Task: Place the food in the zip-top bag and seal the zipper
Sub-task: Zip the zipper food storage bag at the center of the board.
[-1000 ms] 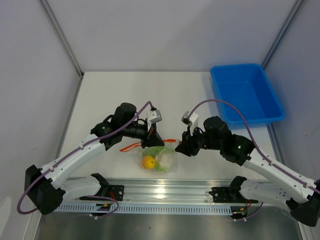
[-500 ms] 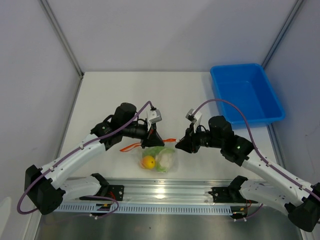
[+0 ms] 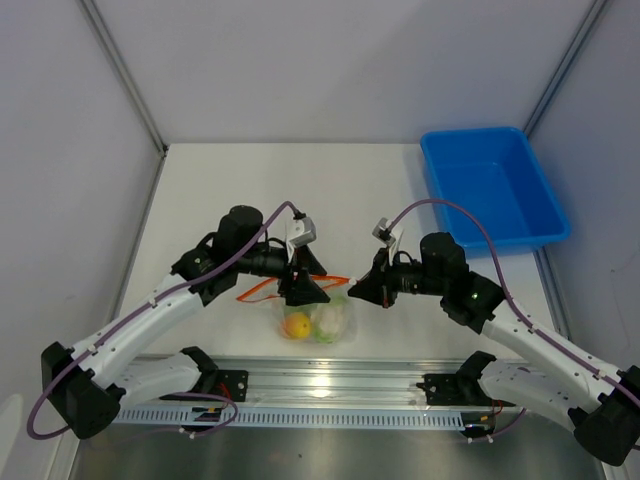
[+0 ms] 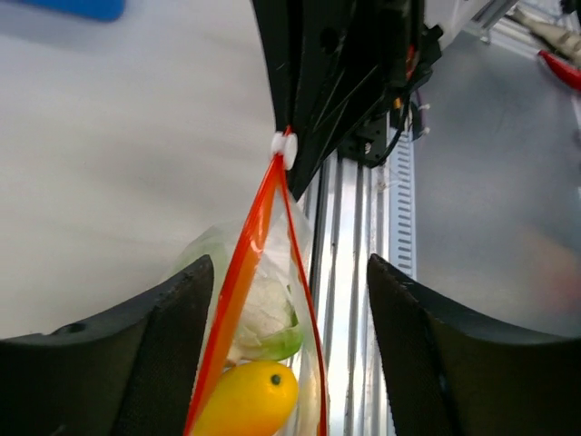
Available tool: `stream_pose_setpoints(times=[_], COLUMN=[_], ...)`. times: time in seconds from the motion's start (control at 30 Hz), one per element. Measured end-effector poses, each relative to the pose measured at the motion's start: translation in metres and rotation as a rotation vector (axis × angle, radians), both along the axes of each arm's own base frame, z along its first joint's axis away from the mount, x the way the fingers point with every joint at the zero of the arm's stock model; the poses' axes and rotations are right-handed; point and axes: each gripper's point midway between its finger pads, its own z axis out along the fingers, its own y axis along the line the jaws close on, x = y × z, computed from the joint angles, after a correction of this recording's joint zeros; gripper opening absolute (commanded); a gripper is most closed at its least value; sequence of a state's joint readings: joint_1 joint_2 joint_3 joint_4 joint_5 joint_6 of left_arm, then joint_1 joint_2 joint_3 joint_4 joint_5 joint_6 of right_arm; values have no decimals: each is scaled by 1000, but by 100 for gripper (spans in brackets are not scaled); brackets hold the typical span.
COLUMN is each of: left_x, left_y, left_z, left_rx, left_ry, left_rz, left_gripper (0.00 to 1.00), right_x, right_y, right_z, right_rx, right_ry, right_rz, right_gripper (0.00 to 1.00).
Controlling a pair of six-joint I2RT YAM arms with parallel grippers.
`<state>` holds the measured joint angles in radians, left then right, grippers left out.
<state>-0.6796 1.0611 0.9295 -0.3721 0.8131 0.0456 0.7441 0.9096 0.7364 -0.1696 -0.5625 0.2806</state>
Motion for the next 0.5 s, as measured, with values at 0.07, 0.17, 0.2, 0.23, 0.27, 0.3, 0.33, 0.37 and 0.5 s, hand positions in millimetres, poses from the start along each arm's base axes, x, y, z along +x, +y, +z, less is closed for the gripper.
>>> stream_pose_setpoints(times=[0.07, 0.17, 0.2, 0.23, 0.27, 0.3, 0.33, 0.37, 0.5], left_x=[-5, -11, -13, -14, -15, -15, -16, -16, -14], left_y=[0, 0, 0, -1, -2, -3, -5, -6, -13], left_z=[9, 20, 23, 26, 28, 30, 32, 34, 36], left_rx=[-33, -82, -94, -108, -121, -130, -140, -150, -170], left_ry=[-15, -42, -47, -48, -48, -46, -41, -38, -5], left_rz=[-16, -44, -50, -57, -64, -68, -73, -80, -95], left_gripper=[76, 75, 74, 73, 71, 69, 67, 62, 55], right_x=[-2, -6, -8, -10, -11, -13, -14, -15, -17], right_y=[1, 2, 3, 3, 3, 4, 4, 4, 4], right_z=[1, 3, 4, 5, 5, 6, 6, 6, 7], right_rx=[8, 19, 23, 27, 29, 31, 32, 33, 36], right_ry=[0, 2, 2, 3, 4, 6, 7, 8, 8], right_rz=[13, 41, 52, 60, 70, 77, 83, 89, 104], right_gripper=[0, 0, 0, 0, 0, 0, 0, 0, 0])
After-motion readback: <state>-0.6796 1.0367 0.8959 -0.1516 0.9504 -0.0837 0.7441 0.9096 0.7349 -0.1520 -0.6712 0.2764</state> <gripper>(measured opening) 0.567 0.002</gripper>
